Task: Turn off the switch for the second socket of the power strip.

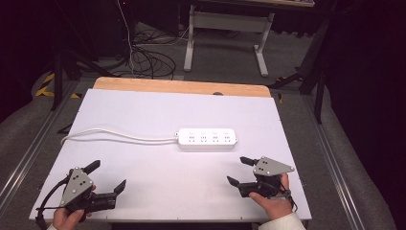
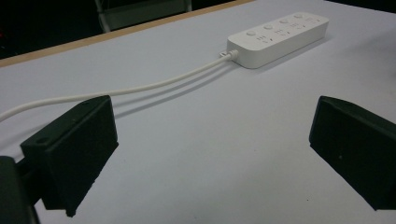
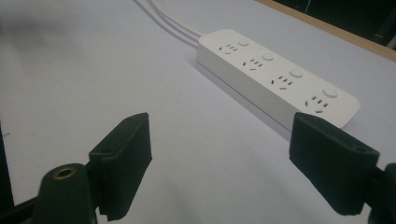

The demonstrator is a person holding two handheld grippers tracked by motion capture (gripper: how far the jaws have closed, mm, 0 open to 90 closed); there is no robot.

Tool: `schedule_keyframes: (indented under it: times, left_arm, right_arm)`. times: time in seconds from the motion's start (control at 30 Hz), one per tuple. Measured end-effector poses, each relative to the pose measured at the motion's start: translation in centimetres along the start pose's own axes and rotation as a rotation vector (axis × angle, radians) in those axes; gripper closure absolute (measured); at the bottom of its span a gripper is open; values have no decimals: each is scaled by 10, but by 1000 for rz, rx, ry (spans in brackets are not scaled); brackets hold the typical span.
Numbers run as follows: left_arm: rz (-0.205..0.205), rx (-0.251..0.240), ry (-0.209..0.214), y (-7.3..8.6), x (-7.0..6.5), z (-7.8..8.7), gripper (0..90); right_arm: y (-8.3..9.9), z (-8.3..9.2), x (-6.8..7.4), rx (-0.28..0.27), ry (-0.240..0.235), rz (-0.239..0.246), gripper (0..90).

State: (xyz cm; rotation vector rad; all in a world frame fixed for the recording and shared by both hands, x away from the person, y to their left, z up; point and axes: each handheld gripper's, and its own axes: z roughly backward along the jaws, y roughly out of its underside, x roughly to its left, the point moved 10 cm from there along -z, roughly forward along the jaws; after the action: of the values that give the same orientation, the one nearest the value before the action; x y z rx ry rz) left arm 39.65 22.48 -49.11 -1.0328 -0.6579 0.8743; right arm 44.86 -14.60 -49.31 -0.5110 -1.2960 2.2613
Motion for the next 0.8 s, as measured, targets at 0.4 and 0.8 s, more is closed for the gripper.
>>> schedule_keyframes:
  times: [0.4,0.8]
  left_arm:
    - [-1,18,-3,0,1,0,23]
    - [-5,20,-11,0,2,0,19]
  right_arm:
    - [-21,-3,1,29,-16,23,246]
    - [-52,-16,-1,36,-37,47,275]
